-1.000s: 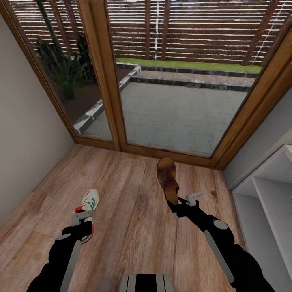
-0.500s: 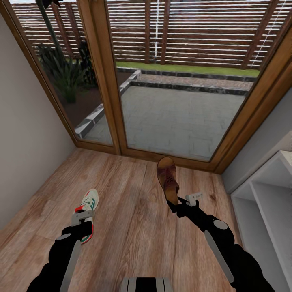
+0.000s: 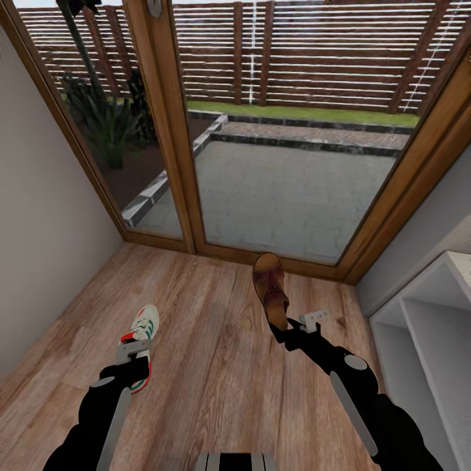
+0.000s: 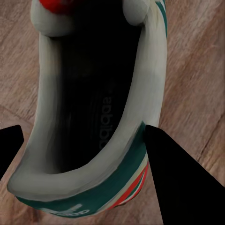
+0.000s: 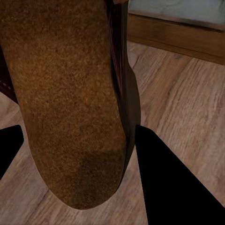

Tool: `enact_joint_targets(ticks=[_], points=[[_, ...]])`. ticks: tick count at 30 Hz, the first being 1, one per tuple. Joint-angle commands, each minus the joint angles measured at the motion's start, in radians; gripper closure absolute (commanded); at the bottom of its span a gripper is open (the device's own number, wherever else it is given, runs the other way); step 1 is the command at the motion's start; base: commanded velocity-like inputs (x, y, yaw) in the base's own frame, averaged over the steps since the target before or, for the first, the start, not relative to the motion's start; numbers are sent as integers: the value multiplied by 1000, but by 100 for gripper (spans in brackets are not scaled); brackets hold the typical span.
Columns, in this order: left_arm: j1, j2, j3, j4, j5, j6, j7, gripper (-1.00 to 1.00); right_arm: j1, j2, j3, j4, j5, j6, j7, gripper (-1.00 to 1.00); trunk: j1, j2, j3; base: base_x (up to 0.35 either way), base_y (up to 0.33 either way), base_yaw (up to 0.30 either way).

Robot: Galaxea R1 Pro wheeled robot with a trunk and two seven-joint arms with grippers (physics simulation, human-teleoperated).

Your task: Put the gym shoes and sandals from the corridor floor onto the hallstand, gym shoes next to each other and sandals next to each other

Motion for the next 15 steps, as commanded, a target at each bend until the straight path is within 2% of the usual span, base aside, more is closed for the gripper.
enact_joint_targets(ticks=[1, 3, 9, 15], points=[[0, 0, 0, 0, -1, 0, -2, 100, 0, 0, 0, 0, -3, 1, 0, 100, -4, 7, 3, 0, 0, 0], [0, 0, 0, 0, -1, 0, -2, 100, 0, 0, 0, 0, -3, 1, 0, 100, -12, 21, 9, 0, 0, 0], [1, 0, -1, -2, -1, 0, -4, 100, 0, 0, 0, 0, -3, 1, -1, 100, -12, 21, 9, 0, 0, 0], [2, 0, -3, -2, -1, 0, -4, 100, 0, 0, -1, 0, -3, 1, 0, 100, -12, 21, 9, -198, 239, 0]])
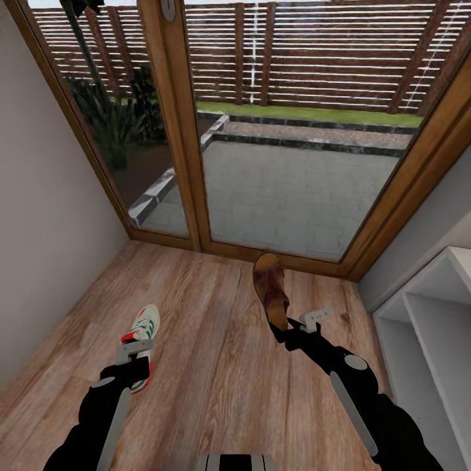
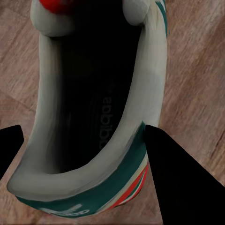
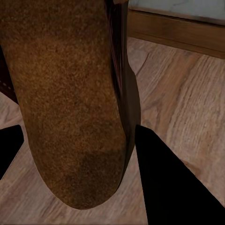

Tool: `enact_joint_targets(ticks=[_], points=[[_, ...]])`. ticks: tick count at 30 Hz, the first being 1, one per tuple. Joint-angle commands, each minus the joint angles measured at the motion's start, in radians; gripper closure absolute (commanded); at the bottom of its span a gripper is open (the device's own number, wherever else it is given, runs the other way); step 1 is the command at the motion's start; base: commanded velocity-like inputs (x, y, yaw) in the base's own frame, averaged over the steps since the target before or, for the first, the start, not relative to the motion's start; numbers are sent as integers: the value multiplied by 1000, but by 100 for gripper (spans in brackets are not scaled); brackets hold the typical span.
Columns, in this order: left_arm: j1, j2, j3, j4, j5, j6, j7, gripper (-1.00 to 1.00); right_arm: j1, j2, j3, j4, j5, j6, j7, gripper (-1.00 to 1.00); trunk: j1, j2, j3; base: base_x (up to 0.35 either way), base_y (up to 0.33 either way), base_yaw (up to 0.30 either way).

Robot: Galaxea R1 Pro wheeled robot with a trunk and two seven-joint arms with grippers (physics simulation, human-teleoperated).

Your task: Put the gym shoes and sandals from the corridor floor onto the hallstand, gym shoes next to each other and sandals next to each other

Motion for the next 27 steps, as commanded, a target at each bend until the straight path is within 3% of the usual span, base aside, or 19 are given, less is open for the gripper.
enact_joint_targets(ticks=[1, 20, 27], points=[[0, 0, 0, 0, -1, 0, -2, 100, 0, 0, 0, 0, -3, 1, 0, 100, 0, 0, 0, -212, 250, 0], [0, 0, 1, 0, -1, 0, -2, 100, 0, -1, -1, 0, -5, -1, 2, 100, 0, 0, 0, -215, 251, 0], [0, 0, 1, 0, -1, 0, -2, 100, 0, 0, -1, 0, -5, -1, 2, 100, 0, 0, 0, -73, 297, -34]])
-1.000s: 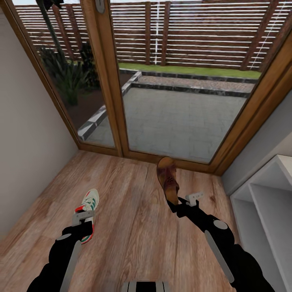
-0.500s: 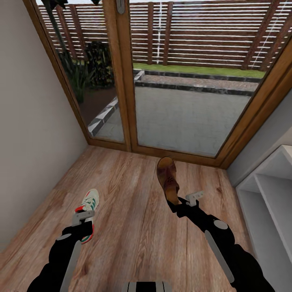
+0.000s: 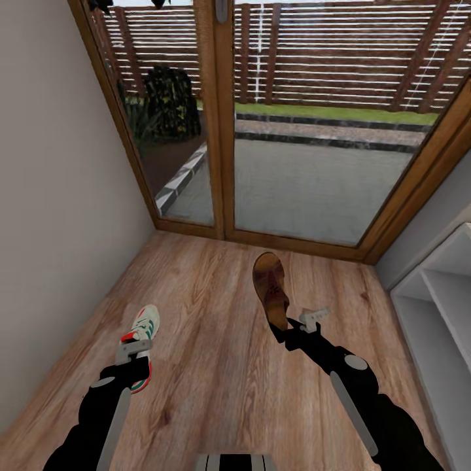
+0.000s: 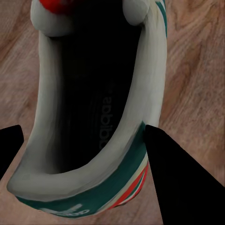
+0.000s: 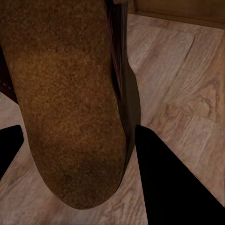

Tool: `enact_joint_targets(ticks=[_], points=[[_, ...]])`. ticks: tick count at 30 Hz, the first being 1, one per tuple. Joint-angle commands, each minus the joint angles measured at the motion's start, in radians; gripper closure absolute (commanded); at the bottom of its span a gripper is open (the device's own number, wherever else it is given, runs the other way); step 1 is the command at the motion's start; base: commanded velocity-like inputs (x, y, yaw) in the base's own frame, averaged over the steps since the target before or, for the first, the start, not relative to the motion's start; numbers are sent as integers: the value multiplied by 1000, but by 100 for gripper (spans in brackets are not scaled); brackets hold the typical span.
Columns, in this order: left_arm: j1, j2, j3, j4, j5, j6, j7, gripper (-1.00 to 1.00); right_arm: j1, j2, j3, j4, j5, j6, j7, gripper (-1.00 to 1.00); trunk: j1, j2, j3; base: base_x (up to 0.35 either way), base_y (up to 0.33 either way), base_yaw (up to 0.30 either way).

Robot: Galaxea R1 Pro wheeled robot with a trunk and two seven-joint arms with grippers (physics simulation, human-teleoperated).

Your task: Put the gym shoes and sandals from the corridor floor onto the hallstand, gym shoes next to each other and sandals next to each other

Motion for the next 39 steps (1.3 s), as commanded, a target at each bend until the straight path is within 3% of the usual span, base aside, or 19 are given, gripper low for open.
enact_joint_targets(ticks=[1, 21, 39], points=[[0, 0, 0, 0, -2, 0, -2, 100, 0, 0, 0, 0, -4, 1, 0, 100, 0, 0, 0, -7, 316, -181], [0, 0, 0, 0, -2, 0, -2, 100, 0, 0, 0, 0, -2, 1, -1, 100, 0, 0, 0, 107, 250, -286], [0, 0, 0, 0, -3, 0, -2, 100, 0, 0, 0, 0, -4, 1, -2, 100, 0, 0, 0, 36, 26, -297]])
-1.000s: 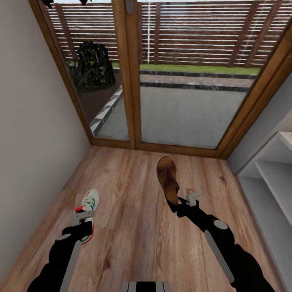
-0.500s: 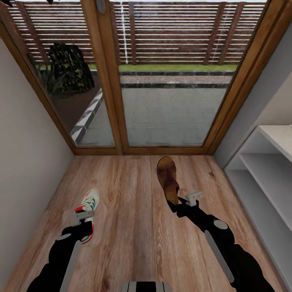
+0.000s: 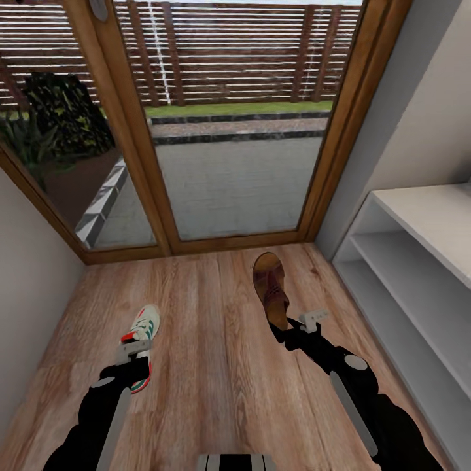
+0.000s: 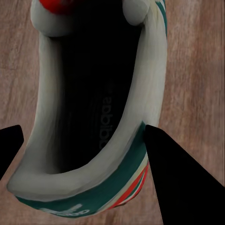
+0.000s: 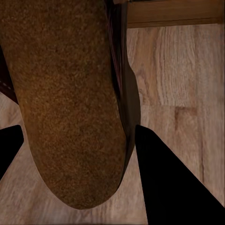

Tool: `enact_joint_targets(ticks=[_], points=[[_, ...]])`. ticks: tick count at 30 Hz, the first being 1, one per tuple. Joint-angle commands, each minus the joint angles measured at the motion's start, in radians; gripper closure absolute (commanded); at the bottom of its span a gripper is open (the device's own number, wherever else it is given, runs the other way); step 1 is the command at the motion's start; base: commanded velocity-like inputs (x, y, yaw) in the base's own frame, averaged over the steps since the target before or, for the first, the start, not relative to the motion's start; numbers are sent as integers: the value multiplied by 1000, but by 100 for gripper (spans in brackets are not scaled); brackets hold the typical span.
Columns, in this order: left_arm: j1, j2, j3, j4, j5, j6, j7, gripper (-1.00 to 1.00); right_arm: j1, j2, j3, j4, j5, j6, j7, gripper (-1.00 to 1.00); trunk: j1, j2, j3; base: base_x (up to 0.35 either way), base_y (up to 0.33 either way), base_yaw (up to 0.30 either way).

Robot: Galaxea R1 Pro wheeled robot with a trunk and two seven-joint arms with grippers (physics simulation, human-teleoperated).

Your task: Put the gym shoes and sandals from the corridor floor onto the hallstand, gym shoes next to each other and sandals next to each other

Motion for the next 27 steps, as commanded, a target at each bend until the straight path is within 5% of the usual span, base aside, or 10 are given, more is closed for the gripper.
enact_joint_targets(ticks=[1, 13, 27], points=[[0, 0, 0, 0, -2, 0, -2, 100, 0, 0, 0, 0, -4, 1, 0, 100, 0, 0, 0, 0, 0, -297], [0, 0, 0, 0, -1, 0, -2, 100, 0, 0, 0, 0, -3, 1, -1, 100, 0, 0, 0, 0, 11, -297], [0, 0, 0, 0, -1, 0, -2, 100, 0, 0, 0, 0, -3, 1, -1, 100, 0, 0, 0, 0, 266, -297]])
